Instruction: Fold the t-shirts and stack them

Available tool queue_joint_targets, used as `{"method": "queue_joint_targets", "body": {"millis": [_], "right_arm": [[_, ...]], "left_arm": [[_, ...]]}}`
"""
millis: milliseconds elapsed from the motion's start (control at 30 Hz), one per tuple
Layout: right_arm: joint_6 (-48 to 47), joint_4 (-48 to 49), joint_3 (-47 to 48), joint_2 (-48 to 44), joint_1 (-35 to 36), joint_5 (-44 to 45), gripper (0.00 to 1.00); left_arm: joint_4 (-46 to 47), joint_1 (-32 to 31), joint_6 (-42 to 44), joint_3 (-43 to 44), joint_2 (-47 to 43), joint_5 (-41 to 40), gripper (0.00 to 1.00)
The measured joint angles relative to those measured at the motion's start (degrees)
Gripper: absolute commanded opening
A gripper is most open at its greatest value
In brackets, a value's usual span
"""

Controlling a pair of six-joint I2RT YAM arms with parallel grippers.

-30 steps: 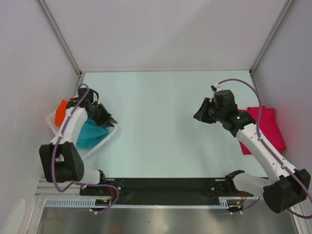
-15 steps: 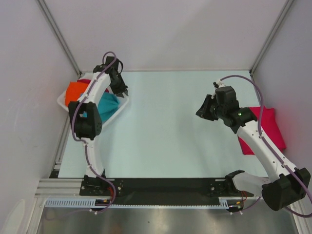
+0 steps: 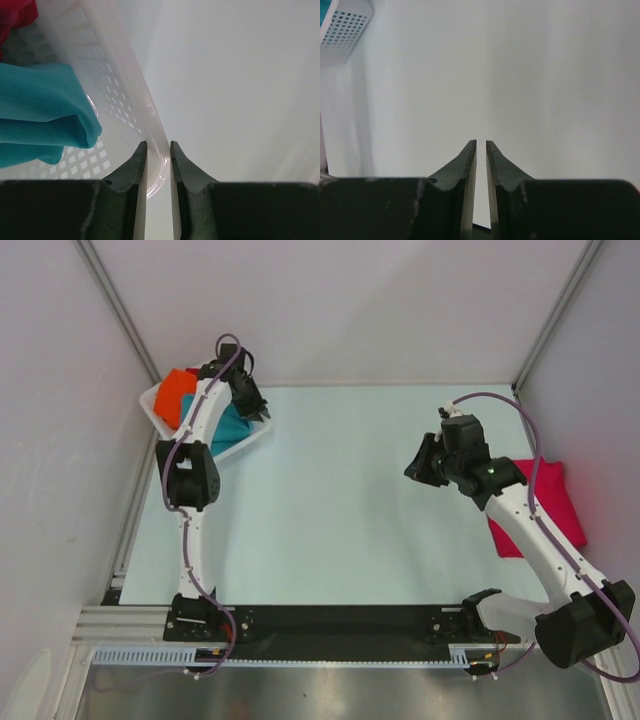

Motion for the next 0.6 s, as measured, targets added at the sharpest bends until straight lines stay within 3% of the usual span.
{"method": "queue_joint_targets", "body": {"millis": [233,600], "right_arm": [[0.0,0.0,0.0,0.4,0.0,0.0,0.19],[0.5,1.6,-1.4,0.5,0.2,-0.7,0.19]], "left_arm": [[8.7,3.1,-0.6,-15.6,-8.3,4.7,0.0],[20.5,9.8,-2.4,-44.3,-26.7,4.9,0.0]]}}
